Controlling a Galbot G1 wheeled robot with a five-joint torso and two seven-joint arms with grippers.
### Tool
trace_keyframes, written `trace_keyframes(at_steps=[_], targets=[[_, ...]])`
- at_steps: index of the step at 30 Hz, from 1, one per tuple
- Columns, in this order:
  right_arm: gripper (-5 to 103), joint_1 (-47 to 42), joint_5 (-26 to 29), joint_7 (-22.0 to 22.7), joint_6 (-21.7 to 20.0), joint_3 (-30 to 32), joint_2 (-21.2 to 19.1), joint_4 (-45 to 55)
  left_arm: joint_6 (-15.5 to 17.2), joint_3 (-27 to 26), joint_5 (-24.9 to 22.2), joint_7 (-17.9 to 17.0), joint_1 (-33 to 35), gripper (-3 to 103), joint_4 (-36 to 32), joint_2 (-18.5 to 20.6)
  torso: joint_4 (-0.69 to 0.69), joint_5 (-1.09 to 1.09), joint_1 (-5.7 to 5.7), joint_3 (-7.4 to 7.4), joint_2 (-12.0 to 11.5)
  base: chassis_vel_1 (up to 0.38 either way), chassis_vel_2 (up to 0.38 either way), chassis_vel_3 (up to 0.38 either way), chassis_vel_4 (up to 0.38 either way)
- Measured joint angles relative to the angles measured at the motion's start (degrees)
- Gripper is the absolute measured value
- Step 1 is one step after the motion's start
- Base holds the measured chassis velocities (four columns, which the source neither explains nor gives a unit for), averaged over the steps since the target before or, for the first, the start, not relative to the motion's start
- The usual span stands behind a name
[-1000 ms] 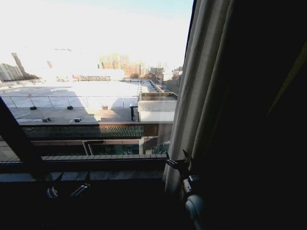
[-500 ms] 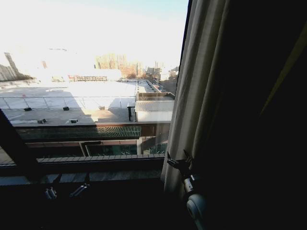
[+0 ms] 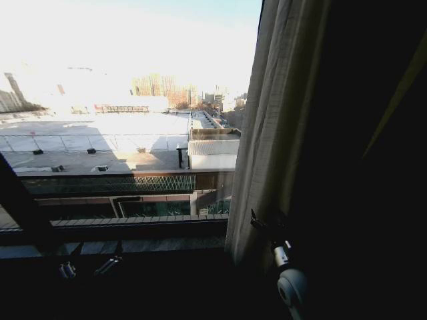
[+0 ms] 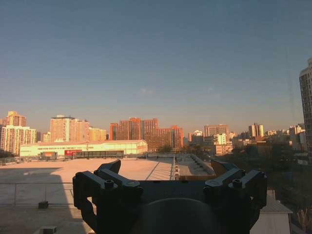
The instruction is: Open the curtains by pulling them apart, changing their state from closed to fully open.
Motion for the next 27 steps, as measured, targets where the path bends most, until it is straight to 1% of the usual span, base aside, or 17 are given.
trace_keyframes(at_steps=[3,5,11,15,17,19,21,24,26,27], targets=[[100,-2.1,-0.6,0.0,0.0,0.2,0.2,1.3,0.0,0.0,-0.1,0.0,-0.2,100,0.2,0.1,0.01,0.0,0.0,0.0,0.0,0.0,0.0,0.0,0.0],[100,-3.4,-1.2,0.8,0.0,0.9,0.8,2.3,0.0,-0.2,-0.6,0.0,-0.4,100,0.3,0.3,0.01,0.0,0.0,0.0,0.0,0.0,0.0,0.0,0.0],[100,-1.2,-1.7,2.2,-0.3,2.4,1.2,2.0,0.1,-0.9,-1.7,0.0,-0.5,100,0.3,0.9,0.03,0.01,0.0,0.0,0.0,0.0,0.0,0.0,0.0],[100,0.1,-2.6,3.7,-2.0,3.6,1.4,2.1,0.2,-1.0,-2.0,0.0,-0.8,100,0.4,0.9,0.03,0.01,0.0,0.0,0.0,0.0,0.0,0.0,0.0],[100,-1.7,-2.8,5.2,-3.5,4.9,1.4,3.7,0.3,-1.0,-2.0,0.0,-1.1,100,0.7,1.0,0.03,0.01,0.0,0.0,0.0,0.0,0.0,0.0,0.0],[100,-3.0,-2.8,5.4,-3.7,5.3,1.3,4.5,0.3,-1.1,-2.1,0.0,-1.3,100,0.9,1.1,0.02,0.01,0.0,0.0,0.0,0.0,0.0,0.0,0.0],[100,-5.7,-2.2,4.9,-3.9,6.5,1.0,6.0,0.4,-1.3,-2.3,0.0,-1.8,100,1.5,1.5,-0.01,0.0,0.0,0.0,0.0,0.0,0.0,0.0,0.0],[100,-5.8,-0.9,4.2,-3.5,6.8,0.6,6.0,0.8,-1.3,-2.3,0.0,-2.4,100,2.0,1.9,0.0,0.0,0.0,0.0,0.0,0.0,0.0,0.0,0.0],[100,-3.9,0.0,3.3,-2.5,6.7,0.5,5.0,1.3,-1.1,-2.4,0.0,-2.9,100,2.2,2.0,0.01,0.0,-0.01,0.0,0.0,0.0,0.0,0.0,0.0],[100,-1.7,0.5,2.1,-2.0,6.0,0.3,3.7,1.6,-0.9,-2.5,0.0,-3.2,100,2.3,2.2,0.03,0.01,0.0,0.0,0.0,0.0,0.0,0.0,0.0]])
